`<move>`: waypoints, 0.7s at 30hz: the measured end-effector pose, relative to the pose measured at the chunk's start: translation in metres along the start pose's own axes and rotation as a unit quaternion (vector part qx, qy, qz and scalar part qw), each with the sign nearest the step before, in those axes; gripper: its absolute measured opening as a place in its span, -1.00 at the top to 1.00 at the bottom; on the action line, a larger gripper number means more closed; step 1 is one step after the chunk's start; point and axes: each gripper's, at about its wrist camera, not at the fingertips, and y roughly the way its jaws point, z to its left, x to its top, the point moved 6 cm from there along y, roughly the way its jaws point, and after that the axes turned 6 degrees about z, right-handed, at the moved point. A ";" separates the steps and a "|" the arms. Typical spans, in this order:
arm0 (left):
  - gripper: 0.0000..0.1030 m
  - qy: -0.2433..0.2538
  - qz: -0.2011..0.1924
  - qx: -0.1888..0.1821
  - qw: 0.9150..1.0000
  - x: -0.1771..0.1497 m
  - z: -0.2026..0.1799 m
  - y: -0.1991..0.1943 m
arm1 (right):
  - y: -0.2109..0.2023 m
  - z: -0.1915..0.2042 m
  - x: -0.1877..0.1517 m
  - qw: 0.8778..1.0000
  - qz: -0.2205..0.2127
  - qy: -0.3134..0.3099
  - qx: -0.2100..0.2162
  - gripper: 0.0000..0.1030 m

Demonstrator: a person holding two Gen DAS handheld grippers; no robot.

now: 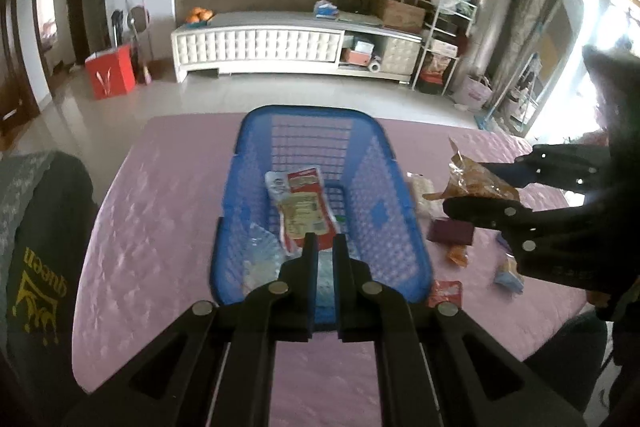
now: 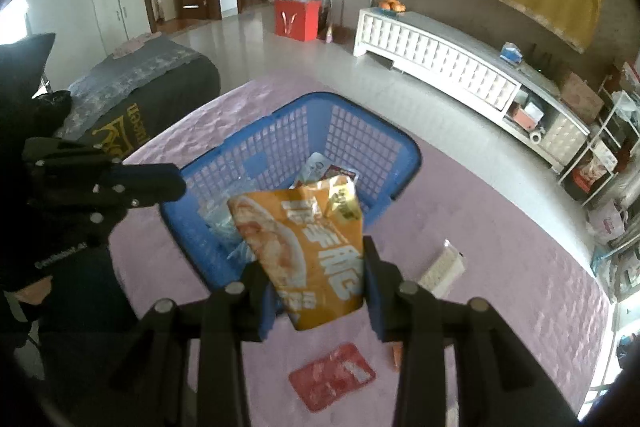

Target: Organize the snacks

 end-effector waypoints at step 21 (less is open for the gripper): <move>0.13 -0.010 0.021 0.023 0.999 0.034 0.031 0.056 | 0.100 -0.033 0.049 0.981 0.074 -0.072 -0.165 -0.56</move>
